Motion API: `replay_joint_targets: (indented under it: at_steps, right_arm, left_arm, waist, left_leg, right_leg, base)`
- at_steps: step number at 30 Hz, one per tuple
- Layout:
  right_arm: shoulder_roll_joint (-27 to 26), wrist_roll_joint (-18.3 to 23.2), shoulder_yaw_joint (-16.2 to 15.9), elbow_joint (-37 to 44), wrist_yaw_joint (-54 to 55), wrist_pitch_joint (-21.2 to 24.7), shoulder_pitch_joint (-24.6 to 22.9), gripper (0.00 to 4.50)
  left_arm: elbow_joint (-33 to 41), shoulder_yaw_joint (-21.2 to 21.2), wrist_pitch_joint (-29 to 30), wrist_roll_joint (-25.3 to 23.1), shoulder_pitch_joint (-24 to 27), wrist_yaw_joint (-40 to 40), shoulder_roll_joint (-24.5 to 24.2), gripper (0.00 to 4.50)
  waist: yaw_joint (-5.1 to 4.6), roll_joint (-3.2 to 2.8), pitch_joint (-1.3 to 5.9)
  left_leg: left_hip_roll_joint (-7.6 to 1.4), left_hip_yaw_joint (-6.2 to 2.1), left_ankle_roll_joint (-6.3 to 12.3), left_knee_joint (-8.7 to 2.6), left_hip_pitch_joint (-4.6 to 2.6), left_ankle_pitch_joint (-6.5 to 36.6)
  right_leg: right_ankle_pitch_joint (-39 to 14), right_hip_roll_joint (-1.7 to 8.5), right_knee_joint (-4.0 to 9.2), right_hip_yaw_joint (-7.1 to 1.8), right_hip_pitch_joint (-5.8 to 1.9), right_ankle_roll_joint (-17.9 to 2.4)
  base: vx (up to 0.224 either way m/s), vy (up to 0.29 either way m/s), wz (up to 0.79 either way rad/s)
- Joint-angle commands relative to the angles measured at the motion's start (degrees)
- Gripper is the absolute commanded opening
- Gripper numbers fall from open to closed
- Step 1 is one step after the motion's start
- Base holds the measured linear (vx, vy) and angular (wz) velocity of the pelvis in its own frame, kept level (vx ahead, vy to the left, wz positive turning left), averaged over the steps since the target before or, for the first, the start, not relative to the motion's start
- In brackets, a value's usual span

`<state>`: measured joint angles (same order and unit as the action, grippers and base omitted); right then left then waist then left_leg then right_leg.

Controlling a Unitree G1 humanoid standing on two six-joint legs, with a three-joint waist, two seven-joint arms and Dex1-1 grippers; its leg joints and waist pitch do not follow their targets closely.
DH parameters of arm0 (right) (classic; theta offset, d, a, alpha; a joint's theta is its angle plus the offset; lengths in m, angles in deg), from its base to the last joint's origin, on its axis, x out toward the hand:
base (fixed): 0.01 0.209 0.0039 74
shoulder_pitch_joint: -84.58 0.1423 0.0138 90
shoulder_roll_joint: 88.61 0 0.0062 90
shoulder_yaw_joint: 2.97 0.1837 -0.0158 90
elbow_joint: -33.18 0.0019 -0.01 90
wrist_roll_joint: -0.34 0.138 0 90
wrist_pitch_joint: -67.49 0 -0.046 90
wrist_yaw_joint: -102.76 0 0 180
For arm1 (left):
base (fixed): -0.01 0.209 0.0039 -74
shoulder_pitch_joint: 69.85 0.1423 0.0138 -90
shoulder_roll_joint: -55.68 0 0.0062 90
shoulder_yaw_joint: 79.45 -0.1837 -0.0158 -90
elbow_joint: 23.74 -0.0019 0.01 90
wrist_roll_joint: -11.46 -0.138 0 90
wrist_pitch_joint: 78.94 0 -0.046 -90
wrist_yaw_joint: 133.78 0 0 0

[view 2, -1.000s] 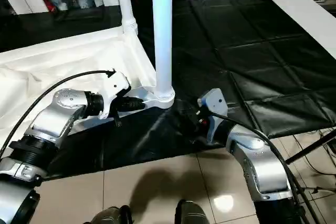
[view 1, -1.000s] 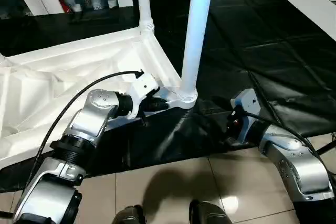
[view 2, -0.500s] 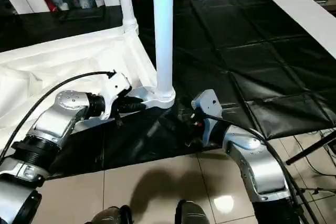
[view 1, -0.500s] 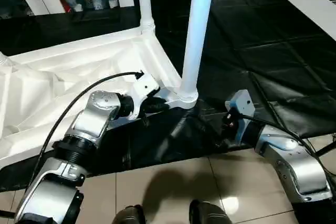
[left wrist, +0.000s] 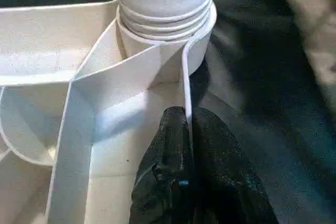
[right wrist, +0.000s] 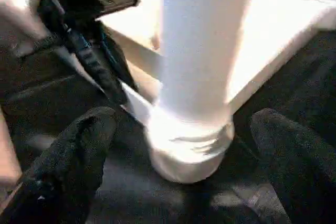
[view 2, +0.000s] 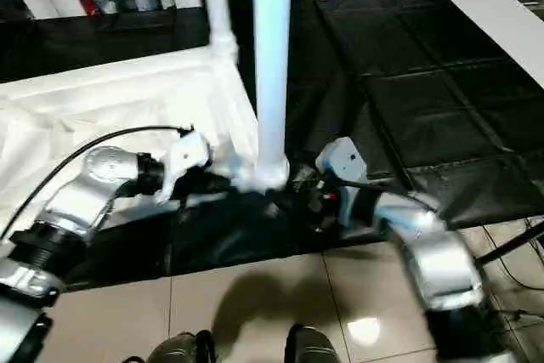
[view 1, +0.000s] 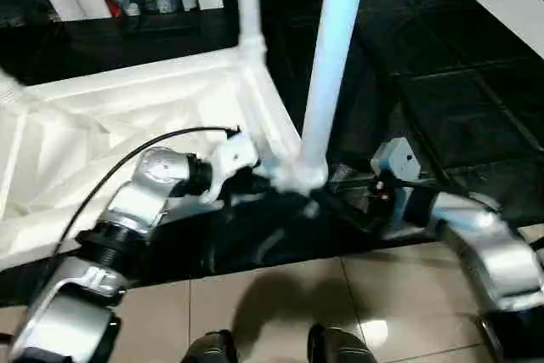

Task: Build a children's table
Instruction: Rotate leg to tighten

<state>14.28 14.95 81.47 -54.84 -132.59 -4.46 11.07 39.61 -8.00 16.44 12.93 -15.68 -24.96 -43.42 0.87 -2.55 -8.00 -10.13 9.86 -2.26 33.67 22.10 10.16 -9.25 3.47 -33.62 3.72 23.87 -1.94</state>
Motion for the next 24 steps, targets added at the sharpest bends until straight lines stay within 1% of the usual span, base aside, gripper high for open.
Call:
replay_joint_targets:
  at_steps: [1,2,3,5,6,9,10,11,13,14,15,18,20,21,22,24]
  right_arm:
    - [1.08,2.74,-1.16,-0.03,-5.68,-0.33,0.68,4.5]
    - [1.74,3.25,-1.55,-0.59,-7.44,-0.5,1.12,4.5]
    - [2.21,3.4,-1.93,-1.22,-8.73,-0.72,1.55,4.32]
    - [2.98,3.81,-2.78,-2.82,-11.77,-0.9,2.61,4.14]
    - [3.25,3.91,-3.19,-4.08,-13.54,-1.32,3.34,4.08]
    - [3.52,4.15,-4.21,-6.24,-16.81,-1.8,4.9,3.7]
    - [3.54,4.29,-4.57,-7.42,-18.48,-2.14,5.68,3.66]
    - [3.58,4.24,-4.76,-7.77,-18.96,-2.24,5.92,3.61]
    - [3.59,4.23,-4.81,-7.87,-19.1,-2.27,5.99,3.36]
    - [3.67,4.07,-5.18,-8.72,-19.83,-2.67,6.51,3.26]
    - [3.45,3.33,-6.19,-10.83,-21.05,-3.73,7.97,3.21]
    - [3.13,3.06,-6.5,-12.3,-21.91,-4.22,8.92,2.92]
    - [2.89,2.95,-6.61,-13.09,-22.49,-4.43,9.43,2.7]
    - [2.77,2.74,-6.86,-13.52,-22.92,-4.6,9.69,2.7]
    - [2.73,2.67,-6.93,-13.58,-23.04,-4.64,9.73,2.6]
    - [2.62,2.6,-7.12,-13.83,-23.3,-4.87,9.88,2.39]
  left_arm:
    - [0.3,-3.7,-2.54,-0.57,0.18,-5.3,-0.12,0.06]
    - [-0.07,-3.97,-3.4,-0.68,-0.11,-6.18,-0.23,0.06]
    - [-0.28,-4.14,-3.96,-0.67,-0.32,-6.88,-0.31,0.02]
    - [-0.69,-4.52,-4.74,-0.72,-0.85,-8.2,-0.41,0.0]
    - [-1.11,-4.75,-5.33,-0.83,-1.22,-9.01,-0.41,0.0]
    - [-1.49,-5.16,-6.03,-0.82,-1.73,-10.24,-0.53,0.0]
    - [-1.72,-5.3,-6.3,-0.66,-1.97,-10.91,-0.59,0.0]
    - [-1.77,-5.32,-6.35,-0.64,-2.02,-11.04,-0.59,0.0]
    - [-1.79,-5.32,-6.36,-0.64,-2.04,-11.08,-0.58,0.0]
    - [-2.16,-5.28,-6.78,-0.67,-2.18,-11.48,-0.53,0.0]
    - [-2.69,-5.27,-7.45,-0.92,-2.4,-11.89,-0.58,0.0]
    - [-2.85,-5.27,-7.67,-0.95,-2.46,-12.15,-0.61,0.0]
    - [-2.85,-5.23,-7.62,-0.91,-2.46,-12.28,-0.6,0.0]
    - [-2.96,-5.21,-7.7,-0.94,-2.44,-12.3,-0.56,0.0]
    - [-2.99,-5.2,-7.72,-0.96,-2.42,-12.3,-0.56,0.0]
    - [-3.16,-5.17,-7.85,-1.02,-2.36,-12.34,-0.52,0.0]
  waist:
    - [-0.03,0.36,5.02]
    - [0.3,0.38,4.89]
    - [0.56,0.33,4.89]
    - [0.91,0.32,4.84]
    - [1.09,0.38,4.75]
    - [1.19,0.58,4.78]
    - [1.21,0.57,4.74]
    - [1.2,0.58,4.89]
    - [1.25,0.64,4.91]
    - [1.29,0.61,4.97]
    - [1.26,0.73,4.99]
    - [1.36,0.74,4.96]
    - [1.44,0.72,4.93]
    - [1.44,0.72,4.92]
    - [1.44,0.7,4.95]
    - [1.52,0.69,4.8]
  left_leg:
    - [-2.92,-0.53,8.44,-3.15,-1.12,6.16]
    - [-3.07,-0.57,8.17,-3.25,-1.17,6.83]
    - [-3.15,-0.56,7.72,-3.28,-1.29,7.33]
    - [-3.15,-0.51,6.98,-3.3,-1.45,8.51]
    - [-3.16,-0.53,6.49,-3.32,-1.38,8.82]
    - [-3.02,-0.53,6.0,-3.28,-1.23,9.22]
    - [-3.02,-0.55,6.02,-3.3,-1.16,9.2]
    - [-2.99,-0.6,6.12,-3.25,-1.1,8.49]
    - [-3.01,-0.57,6.38,-3.22,-1.09,7.83]
    - [-3.01,-0.58,6.52,-3.2,-1.07,7.62]
    - [-2.89,-0.58,6.8,-3.13,-0.97,7.14]
    - [-2.93,-0.54,7.09,-3.09,-0.91,6.58]
    - [-3.01,-0.57,7.28,-3.12,-0.92,6.45]
    - [-2.99,-0.56,7.25,-3.14,-0.95,6.67]
    - [-2.99,-0.54,7.24,-3.12,-0.98,6.84]
    - [-3.06,-0.55,7.14,-3.21,-1.02,7.15]
  right_leg:
    - [-8.53,4.51,3.31,-3.04,-3.76,-14.99]
    - [-9.51,4.5,3.32,-3.01,-3.7,-14.87]
    - [-10.28,4.5,3.34,-3.0,-3.56,-14.86]
    - [-11.5,4.51,3.41,-3.02,-3.4,-14.91]
    - [-11.95,4.62,3.46,-3.08,-3.37,-14.89]
    - [-12.91,4.68,3.43,-3.09,-3.5,-14.66]
    - [-13.1,4.71,3.44,-3.1,-3.53,-14.54]
    - [-12.59,4.72,3.36,-3.06,-3.61,-14.58]
    - [-11.65,4.6,3.23,-3.05,-3.54,-14.67]
    - [-11.37,4.62,3.18,-3.03,-3.58,-14.73]
    - [-10.88,4.64,3.11,-2.95,-3.55,-14.94]
    - [-10.45,4.61,3.05,-2.96,-3.58,-15.0]
    - [-10.29,4.63,3.04,-2.95,-3.55,-15.07]
    - [-10.6,4.61,3.06,-2.91,-3.54,-15.1]
    - [-10.81,4.65,3.1,-2.9,-3.53,-15.14]
    - [-11.44,4.61,3.18,-2.93,-3.44,-14.94]
  base:
    - [0.0,0.0,0.0]
    - [0.0,0.0,0.0]
    - [0.0,0.0,0.0]
    - [0.0,0.0,0.0]
    - [0.0,0.0,0.0]
    - [0.0,0.0,0.0]
    - [0.0,0.0,0.0]
    - [0.0,0.0,0.0]
    - [0.0,0.0,0.0]
    - [0.0,0.0,0.0]
    - [0.0,0.0,0.0]
    - [0.0,0.0,0.0]
    - [0.0,0.0,0.0]
    - [0.0,0.0,0.0]
    - [0.0,0.0,0.0]
    - [0.0,0.0,0.0]
